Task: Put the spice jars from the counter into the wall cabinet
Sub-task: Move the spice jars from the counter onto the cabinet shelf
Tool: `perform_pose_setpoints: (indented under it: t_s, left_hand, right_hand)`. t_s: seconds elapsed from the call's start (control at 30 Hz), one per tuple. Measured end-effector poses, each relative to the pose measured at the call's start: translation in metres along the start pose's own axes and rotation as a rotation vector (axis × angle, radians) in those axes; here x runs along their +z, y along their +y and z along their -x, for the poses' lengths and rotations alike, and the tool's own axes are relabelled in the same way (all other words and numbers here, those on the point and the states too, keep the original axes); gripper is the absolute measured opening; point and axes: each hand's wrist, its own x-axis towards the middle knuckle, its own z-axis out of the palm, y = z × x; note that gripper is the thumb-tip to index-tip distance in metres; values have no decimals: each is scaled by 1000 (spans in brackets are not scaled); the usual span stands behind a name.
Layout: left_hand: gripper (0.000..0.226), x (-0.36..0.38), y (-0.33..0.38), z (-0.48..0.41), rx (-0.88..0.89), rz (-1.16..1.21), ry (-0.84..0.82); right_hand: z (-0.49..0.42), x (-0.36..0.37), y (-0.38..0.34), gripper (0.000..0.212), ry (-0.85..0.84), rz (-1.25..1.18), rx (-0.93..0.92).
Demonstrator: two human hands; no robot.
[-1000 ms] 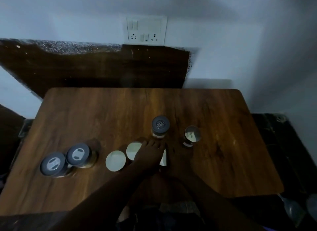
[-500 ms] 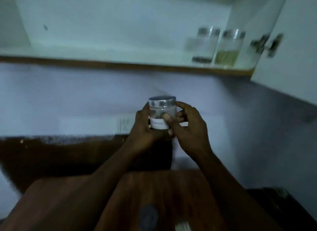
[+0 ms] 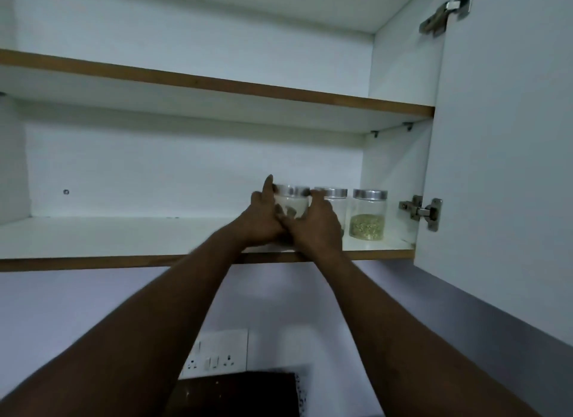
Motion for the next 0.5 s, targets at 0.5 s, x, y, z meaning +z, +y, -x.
perform_pose_setpoints:
  t_s: [0.5]
  left_hand:
    - [74,29,-40,-28,-7,-298,216]
  right_hand:
    - [12,21,26,74,237,-55,-76]
